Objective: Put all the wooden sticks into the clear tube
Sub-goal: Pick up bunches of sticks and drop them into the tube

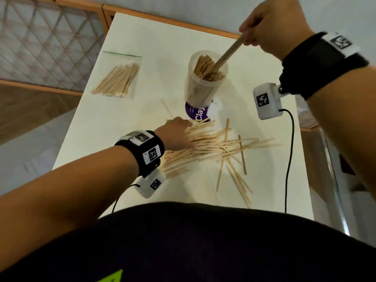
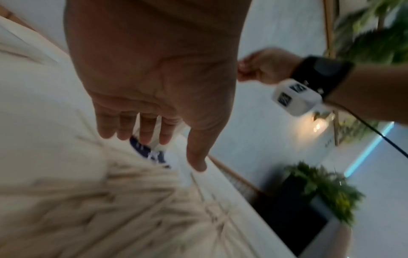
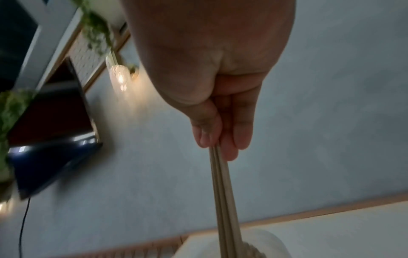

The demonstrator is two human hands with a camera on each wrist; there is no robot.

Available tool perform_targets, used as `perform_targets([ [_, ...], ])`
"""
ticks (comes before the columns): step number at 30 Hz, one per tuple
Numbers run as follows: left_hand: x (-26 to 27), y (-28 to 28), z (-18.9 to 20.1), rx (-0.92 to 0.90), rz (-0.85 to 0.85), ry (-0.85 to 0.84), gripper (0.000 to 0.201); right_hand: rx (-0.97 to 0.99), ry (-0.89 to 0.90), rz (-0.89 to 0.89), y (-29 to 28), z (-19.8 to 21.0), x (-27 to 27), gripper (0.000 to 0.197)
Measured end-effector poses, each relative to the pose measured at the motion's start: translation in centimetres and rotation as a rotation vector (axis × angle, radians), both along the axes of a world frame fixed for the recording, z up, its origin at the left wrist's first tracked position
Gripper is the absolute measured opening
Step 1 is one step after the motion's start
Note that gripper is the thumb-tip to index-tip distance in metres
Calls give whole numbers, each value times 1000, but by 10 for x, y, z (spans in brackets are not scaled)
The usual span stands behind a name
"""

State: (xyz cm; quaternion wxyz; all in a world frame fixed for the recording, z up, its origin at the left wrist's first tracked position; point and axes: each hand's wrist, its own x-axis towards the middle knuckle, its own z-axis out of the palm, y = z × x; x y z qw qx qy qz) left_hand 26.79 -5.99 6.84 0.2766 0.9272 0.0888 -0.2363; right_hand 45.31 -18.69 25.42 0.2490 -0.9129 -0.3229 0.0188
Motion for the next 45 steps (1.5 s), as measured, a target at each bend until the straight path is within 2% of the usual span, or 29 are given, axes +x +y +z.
perform_targets([
  [2,-12,-5,-24,140,-92,12,96,-119,-68,25,14,-19,4,24],
  [3,-16,-7,-32,176,-99,-4,97,-158,-82,44,21,-28,5,25],
  [5,-23,-11,-43,226,-82,-60,86,-244,-95,94,32,-49,7,26],
  [7,-26,-11,-46,268,-64,-120,67,-346,-130,161,43,-68,12,25],
  [10,-27,-9,-48,234,-17,-172,37,-470,-159,219,57,-86,18,27],
  [12,-27,-7,-51,219,3,-186,30,-532,-166,246,64,-94,20,28],
  [17,-27,-5,-56,200,36,-229,26,-632,-123,273,71,-107,18,28],
  [21,-27,-3,-61,203,42,-241,26,-430,-13,184,64,-107,24,34],
  [26,-24,-1,-62,205,55,-217,22,-76,-64,46,36,-99,29,42],
  [33,-21,2,-55,268,-12,-184,24,309,-37,-104,-16,-130,-2,26],
  [35,-20,3,-50,296,-32,-152,25,327,18,-172,-37,-150,-19,25],
  [37,-19,3,-46,327,-59,-132,27,192,97,-149,-58,-175,-35,25],
  [38,-19,3,-44,343,-74,-125,29,48,138,-97,-67,-187,-42,30],
  [41,-20,3,-38,383,-114,-122,36,-452,235,89,-85,-214,-64,75],
  [43,-21,3,-34,406,-138,-128,39,-566,200,166,-89,-228,-76,87],
  [45,-22,2,-29,421,-152,-137,41,-558,130,177,-88,-238,-83,76],
])
